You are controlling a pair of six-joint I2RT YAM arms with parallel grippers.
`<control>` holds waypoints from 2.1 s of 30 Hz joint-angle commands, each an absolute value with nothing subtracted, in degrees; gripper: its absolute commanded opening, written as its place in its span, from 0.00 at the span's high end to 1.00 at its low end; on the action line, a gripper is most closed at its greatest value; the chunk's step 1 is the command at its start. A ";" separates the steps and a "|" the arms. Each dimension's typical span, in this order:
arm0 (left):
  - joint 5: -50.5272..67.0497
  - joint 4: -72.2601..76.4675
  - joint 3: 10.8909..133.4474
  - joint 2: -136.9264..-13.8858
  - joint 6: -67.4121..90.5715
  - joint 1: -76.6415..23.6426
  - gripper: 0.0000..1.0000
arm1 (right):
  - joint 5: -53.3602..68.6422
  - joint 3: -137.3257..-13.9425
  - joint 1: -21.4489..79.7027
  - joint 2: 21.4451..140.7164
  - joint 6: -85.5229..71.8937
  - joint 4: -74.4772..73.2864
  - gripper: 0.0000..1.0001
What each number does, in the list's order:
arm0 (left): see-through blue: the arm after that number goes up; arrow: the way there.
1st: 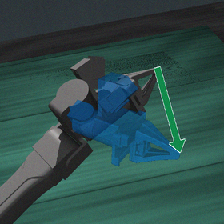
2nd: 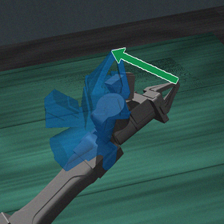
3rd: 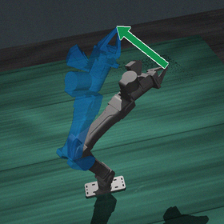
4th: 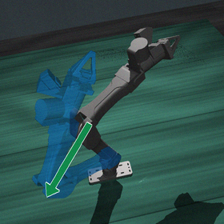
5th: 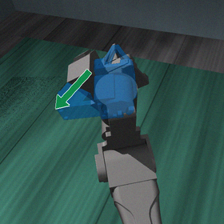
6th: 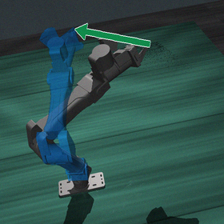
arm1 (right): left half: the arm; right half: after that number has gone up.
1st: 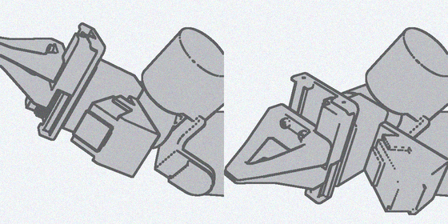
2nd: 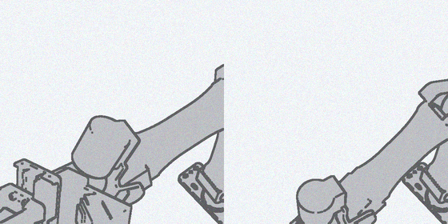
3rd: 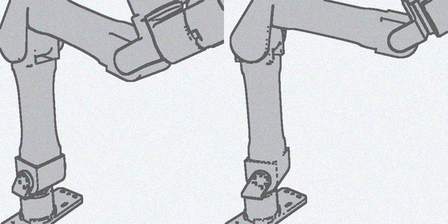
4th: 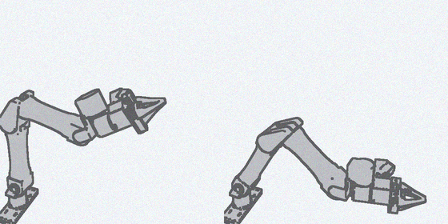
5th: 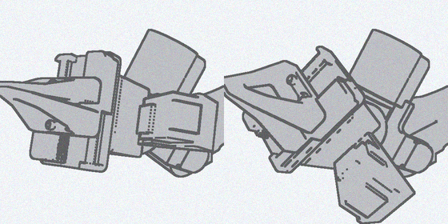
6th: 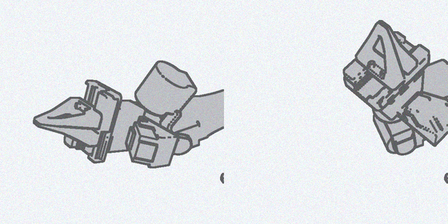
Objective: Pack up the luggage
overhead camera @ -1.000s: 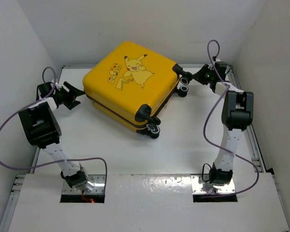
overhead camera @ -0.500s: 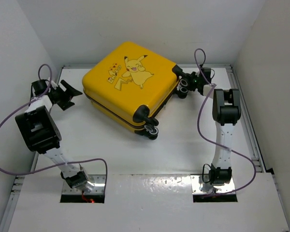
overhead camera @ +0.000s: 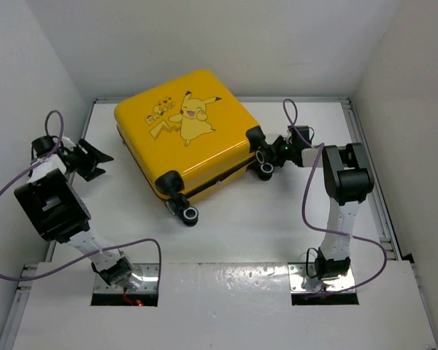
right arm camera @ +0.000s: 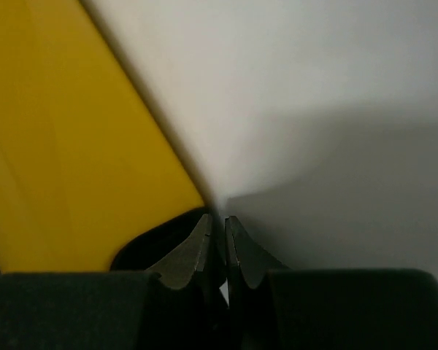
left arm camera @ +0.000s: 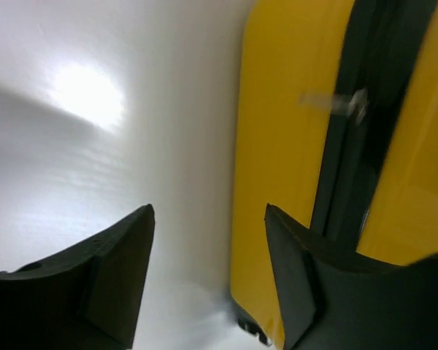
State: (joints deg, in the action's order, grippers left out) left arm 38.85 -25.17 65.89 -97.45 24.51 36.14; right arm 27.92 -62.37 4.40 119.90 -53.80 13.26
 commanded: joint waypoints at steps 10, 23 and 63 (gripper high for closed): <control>42.89 -22.78 59.05 -99.22 26.43 24.88 0.50 | 31.11 -58.98 6.86 111.98 -55.72 13.36 0.88; 42.98 -6.87 78.74 -116.78 39.28 15.47 0.50 | 31.64 -58.36 6.77 110.83 -53.70 12.48 0.88; 19.17 -25.31 67.24 -72.34 -0.08 27.17 0.00 | 19.63 -36.22 12.37 48.53 -6.51 -1.32 0.51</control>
